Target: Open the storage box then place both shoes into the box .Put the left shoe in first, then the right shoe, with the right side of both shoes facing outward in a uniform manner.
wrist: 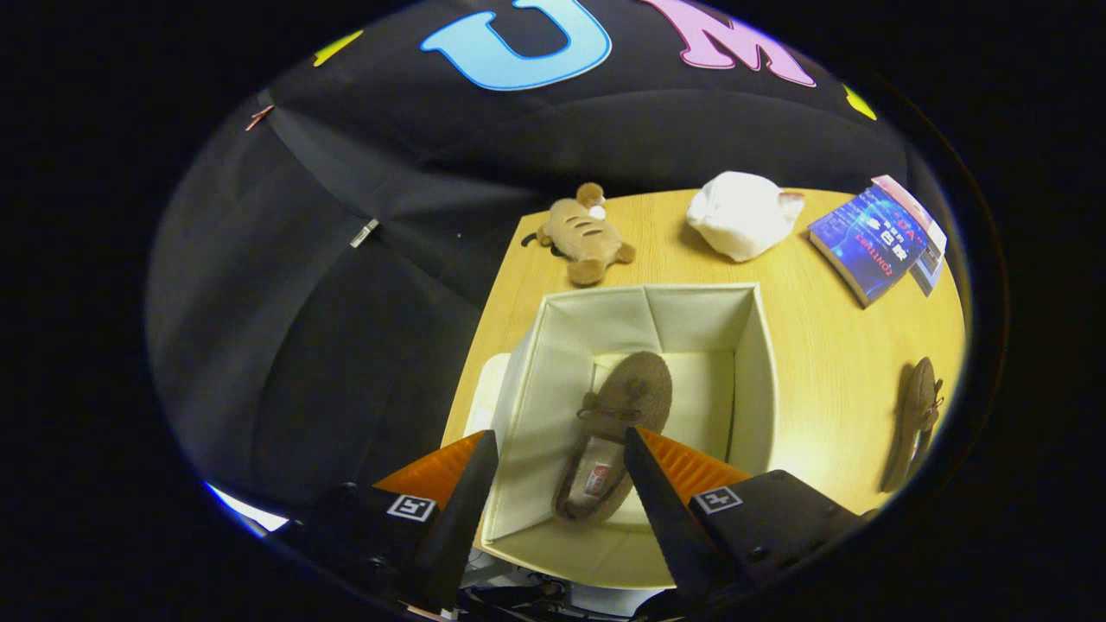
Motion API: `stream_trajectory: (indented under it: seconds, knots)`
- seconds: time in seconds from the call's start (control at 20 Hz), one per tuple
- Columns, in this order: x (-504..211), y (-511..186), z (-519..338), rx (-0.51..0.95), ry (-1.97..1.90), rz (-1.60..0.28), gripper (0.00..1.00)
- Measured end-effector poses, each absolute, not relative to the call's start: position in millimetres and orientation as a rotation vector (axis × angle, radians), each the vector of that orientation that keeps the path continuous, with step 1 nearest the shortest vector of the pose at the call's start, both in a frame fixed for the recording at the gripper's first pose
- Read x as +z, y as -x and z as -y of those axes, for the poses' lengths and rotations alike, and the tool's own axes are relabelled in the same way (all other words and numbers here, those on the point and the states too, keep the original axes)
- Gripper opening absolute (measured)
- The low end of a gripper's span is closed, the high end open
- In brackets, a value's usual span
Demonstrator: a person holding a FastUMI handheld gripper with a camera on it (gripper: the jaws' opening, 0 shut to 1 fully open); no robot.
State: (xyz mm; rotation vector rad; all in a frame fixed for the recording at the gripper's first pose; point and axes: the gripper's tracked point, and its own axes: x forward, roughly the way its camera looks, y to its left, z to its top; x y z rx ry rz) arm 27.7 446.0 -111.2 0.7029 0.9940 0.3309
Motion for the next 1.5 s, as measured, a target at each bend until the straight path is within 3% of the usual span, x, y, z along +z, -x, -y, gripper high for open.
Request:
stream_trajectory:
  seconds: [0.5, 0.85, 1.2, 1.5]
  knots:
    - [-98, 0, -314, 0.405, -0.497, -0.772, 0.92]
    - [-137, 44, -186, 0.296, -0.338, -0.708, 0.92]
    - [-238, 94, -63, 0.157, -0.119, -0.777, 0.89]
    - [-338, 139, -25, 0.108, -0.096, -0.937, 0.92]
